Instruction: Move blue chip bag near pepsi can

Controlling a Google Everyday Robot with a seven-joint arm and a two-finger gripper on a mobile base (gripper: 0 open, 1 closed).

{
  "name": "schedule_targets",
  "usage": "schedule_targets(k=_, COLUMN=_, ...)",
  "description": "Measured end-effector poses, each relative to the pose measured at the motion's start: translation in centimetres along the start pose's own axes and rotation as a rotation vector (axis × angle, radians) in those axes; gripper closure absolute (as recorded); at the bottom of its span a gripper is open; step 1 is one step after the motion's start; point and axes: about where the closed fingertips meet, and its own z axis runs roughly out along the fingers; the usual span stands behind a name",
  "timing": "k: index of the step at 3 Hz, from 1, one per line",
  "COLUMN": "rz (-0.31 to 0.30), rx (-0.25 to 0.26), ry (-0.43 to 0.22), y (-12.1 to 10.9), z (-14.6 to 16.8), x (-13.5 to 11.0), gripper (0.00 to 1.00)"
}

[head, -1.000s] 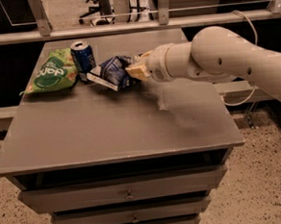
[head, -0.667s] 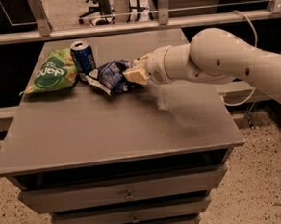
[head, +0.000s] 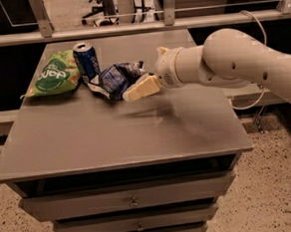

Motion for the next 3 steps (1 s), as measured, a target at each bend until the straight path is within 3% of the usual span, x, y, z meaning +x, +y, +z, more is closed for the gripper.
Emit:
schedule_targets(k=1, rz=0.022, rx=0.055, ry=0.029, y=-1.0, z=-3.4, x=1.6, gripper=0.0)
schedule_targets(k=2, rz=0.062, rx=0.163, ry=0.078, y=-3.0, z=-8.0, x=3.8, gripper=0.0)
schedule_targets(k=3, rz=0.062, rx=0.163, ry=0.078, y=-3.0, z=-8.0, x=3.8, gripper=0.0)
